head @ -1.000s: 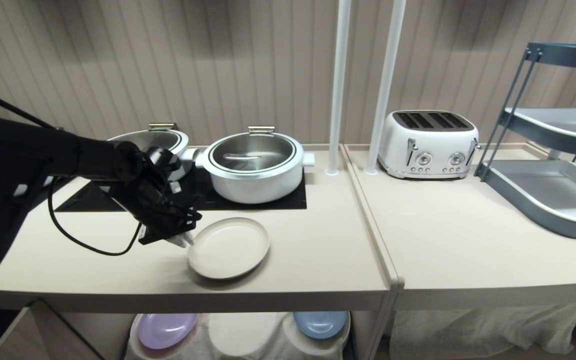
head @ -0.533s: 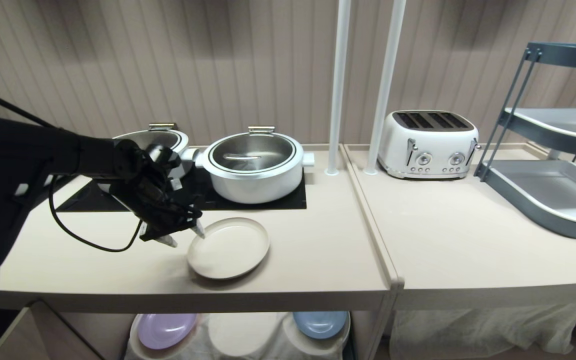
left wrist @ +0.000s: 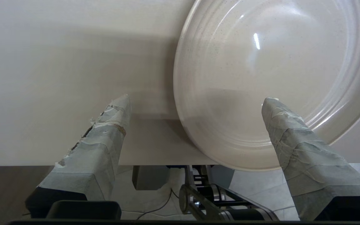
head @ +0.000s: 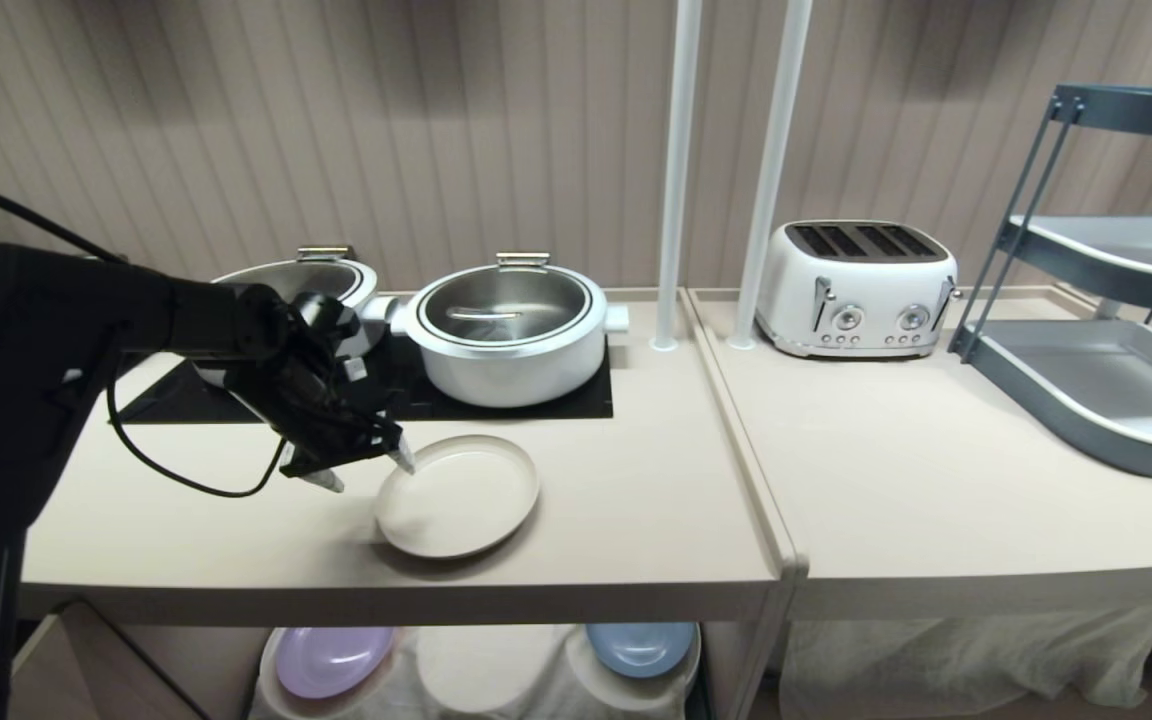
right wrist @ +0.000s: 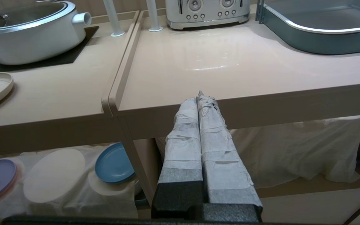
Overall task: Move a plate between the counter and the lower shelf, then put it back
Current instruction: Pick up the plate
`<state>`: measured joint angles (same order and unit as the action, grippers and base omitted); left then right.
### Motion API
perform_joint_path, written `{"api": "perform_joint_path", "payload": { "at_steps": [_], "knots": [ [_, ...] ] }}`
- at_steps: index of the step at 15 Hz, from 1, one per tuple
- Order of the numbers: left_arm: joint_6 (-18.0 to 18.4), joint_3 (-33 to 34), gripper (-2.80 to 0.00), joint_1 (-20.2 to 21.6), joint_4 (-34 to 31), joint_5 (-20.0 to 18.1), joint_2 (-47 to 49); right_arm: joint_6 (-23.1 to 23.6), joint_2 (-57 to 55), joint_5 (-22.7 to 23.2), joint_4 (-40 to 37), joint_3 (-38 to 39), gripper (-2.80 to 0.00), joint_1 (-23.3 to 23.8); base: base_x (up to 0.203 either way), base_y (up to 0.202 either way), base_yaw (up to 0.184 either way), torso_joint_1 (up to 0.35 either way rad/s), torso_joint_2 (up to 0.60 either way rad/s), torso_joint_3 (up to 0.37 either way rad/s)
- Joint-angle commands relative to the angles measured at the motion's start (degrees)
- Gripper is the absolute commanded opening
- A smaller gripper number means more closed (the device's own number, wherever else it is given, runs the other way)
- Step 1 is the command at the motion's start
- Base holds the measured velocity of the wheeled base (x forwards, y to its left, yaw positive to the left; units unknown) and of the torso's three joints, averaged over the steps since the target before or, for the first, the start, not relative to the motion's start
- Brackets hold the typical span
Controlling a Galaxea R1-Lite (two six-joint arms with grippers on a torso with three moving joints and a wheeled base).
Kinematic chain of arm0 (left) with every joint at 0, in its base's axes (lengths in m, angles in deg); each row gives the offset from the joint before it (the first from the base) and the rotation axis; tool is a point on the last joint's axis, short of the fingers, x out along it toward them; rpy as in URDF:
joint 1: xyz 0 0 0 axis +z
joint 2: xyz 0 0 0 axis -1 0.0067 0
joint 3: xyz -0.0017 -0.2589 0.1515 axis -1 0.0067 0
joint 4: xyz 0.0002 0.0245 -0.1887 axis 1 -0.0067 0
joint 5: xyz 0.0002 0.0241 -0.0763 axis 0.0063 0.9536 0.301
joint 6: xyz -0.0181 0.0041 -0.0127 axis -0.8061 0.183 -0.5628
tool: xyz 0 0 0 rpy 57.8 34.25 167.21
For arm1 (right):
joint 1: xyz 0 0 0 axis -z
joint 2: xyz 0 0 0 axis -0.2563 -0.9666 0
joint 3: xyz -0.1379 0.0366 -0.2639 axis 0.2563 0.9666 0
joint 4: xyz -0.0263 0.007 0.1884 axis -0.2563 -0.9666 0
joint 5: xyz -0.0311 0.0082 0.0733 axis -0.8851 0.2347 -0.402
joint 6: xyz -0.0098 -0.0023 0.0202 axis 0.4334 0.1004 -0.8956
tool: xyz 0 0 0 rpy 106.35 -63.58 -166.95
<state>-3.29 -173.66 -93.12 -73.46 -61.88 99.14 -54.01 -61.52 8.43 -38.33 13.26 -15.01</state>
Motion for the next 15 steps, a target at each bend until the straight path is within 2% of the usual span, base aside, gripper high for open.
{"api": "perform_joint_path", "payload": {
  "at_steps": [1,15],
  "knots": [
    [-0.1,-0.2,0.0,-0.2,0.0,0.3,1.4,-0.1,-0.1,0.0,0.0,0.0,-2.8,0.0,0.0,0.0,0.0,0.0,0.0,0.0],
    [0.5,-4.0,0.0,-0.3,0.7,2.0,6.8,-0.1,-0.1,0.0,0.0,0.0,-2.8,0.0,0.0,0.0,0.0,0.0,0.0,0.0]
  ]
}}
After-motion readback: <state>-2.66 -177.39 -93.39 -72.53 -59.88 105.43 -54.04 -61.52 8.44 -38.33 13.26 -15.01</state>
